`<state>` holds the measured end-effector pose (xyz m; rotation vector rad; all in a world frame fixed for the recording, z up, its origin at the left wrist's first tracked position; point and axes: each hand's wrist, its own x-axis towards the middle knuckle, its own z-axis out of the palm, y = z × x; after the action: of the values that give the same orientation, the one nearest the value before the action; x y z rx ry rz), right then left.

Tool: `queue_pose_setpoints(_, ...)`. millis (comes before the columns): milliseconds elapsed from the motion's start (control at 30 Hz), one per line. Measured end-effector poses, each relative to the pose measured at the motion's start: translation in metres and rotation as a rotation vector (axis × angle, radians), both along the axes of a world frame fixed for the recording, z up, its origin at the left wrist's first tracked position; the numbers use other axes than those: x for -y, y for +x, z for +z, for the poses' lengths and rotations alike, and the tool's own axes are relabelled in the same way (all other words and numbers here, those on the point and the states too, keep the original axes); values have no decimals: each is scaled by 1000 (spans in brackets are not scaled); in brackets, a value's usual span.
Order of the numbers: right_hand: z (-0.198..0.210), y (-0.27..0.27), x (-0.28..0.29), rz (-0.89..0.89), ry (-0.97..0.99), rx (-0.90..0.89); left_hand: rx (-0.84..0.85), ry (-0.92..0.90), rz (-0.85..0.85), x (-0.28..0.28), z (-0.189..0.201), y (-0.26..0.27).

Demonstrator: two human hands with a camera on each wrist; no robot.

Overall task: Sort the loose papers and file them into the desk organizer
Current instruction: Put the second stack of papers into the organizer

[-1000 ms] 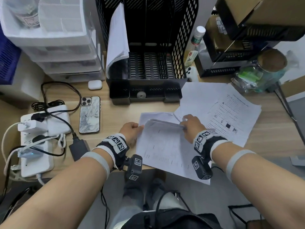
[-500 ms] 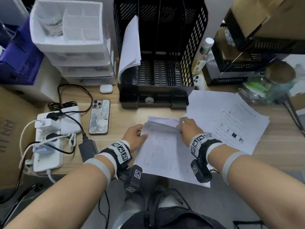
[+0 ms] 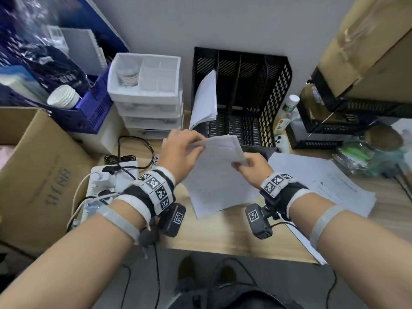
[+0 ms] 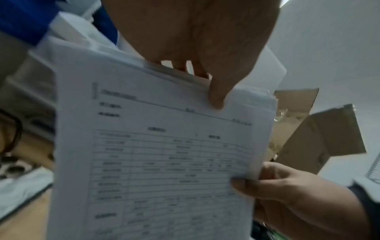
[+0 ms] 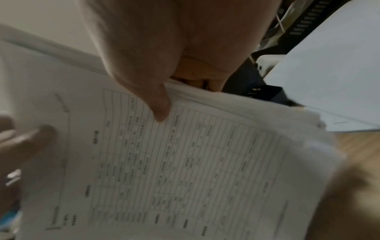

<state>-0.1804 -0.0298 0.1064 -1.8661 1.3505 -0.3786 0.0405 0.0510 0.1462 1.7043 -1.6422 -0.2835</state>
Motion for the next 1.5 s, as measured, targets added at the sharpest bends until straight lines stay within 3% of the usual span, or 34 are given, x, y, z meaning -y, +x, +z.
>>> queue_pose_setpoints(67, 12, 3, -1, -80, -25, 117, 20, -53, 195, -4, 4, 21)
queue_pose_setpoints(133, 19, 2, -4, -129, -11, 233, -259, 23, 293, -10, -2, 40)
queue_pose_setpoints(233, 22, 2, -14, -178, 48, 384, -806, 176, 125, -20, -22, 45)
queue_pose_setpoints(300, 20, 5, -23, -194, 86, 461, -909, 219, 79, -24, -35, 36)
queue_pose_setpoints(433, 14, 4, -40, -290, 137, 556, -872, 170, 113, -28, -46, 23)
queue_pose_setpoints(533, 1, 1, -51, -377, 149, 570, -721, 137, 50, -28, -49, 10)
queue_pose_setpoints(700, -15, -10, -75, -416, 92, 478, -650, 270, -40, -31, -67, -13)
queue_pose_setpoints(867, -19, -17, -74, -504, 84, 438, -611, 377, 7, -21, -72, -16)
queue_pose_setpoints(1033, -19, -18, -69, -568, 94, 422, -759, 217, 48, -5, -49, -17)
queue_pose_setpoints(1233, -3, 2, -68, -560, -7, 532, -718, 74, -145, -4, -28, -37)
queue_pose_setpoints(1400, -14, -11, -75, -539, 65, 320, -636, 426, -155, -14, -60, -32)
queue_pose_setpoints(1500, -19, -20, -77, -490, 138, 221, -546, 512, -216, -14, -73, -30)
